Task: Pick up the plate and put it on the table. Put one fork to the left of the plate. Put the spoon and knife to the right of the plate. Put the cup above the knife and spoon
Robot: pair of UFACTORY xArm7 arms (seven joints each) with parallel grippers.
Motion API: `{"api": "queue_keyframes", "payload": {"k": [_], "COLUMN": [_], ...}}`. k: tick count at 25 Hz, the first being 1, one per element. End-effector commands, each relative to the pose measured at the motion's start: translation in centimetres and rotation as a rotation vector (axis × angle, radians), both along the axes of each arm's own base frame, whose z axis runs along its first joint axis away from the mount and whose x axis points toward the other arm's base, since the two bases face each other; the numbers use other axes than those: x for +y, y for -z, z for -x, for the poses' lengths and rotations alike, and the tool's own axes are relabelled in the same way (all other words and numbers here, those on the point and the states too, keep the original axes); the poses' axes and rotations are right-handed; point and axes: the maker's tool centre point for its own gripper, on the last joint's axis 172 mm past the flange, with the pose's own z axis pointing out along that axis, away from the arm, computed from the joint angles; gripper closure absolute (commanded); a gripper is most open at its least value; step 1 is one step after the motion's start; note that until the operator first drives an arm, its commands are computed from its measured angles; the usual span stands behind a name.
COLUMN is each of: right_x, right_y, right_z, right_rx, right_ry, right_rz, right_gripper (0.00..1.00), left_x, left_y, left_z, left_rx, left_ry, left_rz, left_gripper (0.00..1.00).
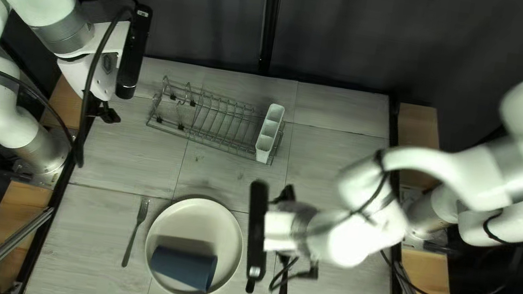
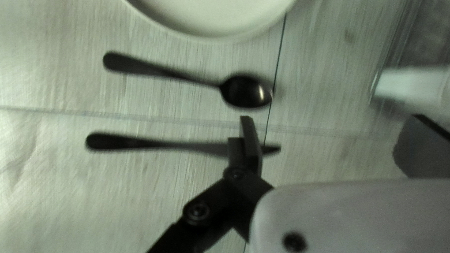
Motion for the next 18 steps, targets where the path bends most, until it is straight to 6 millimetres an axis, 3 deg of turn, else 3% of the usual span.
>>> {"api": "queue_keyframes", "payload": {"k": [1,7,18], "right_x": [0.6,3.2,3.8], "right_y": [0.3,3.6,6.2], "right_z": [-0.3,-3.6,-8.9], "right_rx": [-0.008,-0.065,-0.242], "right_ry": [-0.016,-0.134,-0.356], "right_rz": [0.004,0.050,0.099], "right_gripper": [0.00,0.00,0.00], "left_x": [0.0,0.0,0.0], "left_y": [0.0,0.0,0.0], "left_z": [0.0,0.0,0.0], "left_rx": [0.000,0.000,0.000], "left_ry": [0.000,0.000,0.000], "left_rz": [0.000,0.000,0.000], "left_gripper": [0.00,0.00,0.00]}}
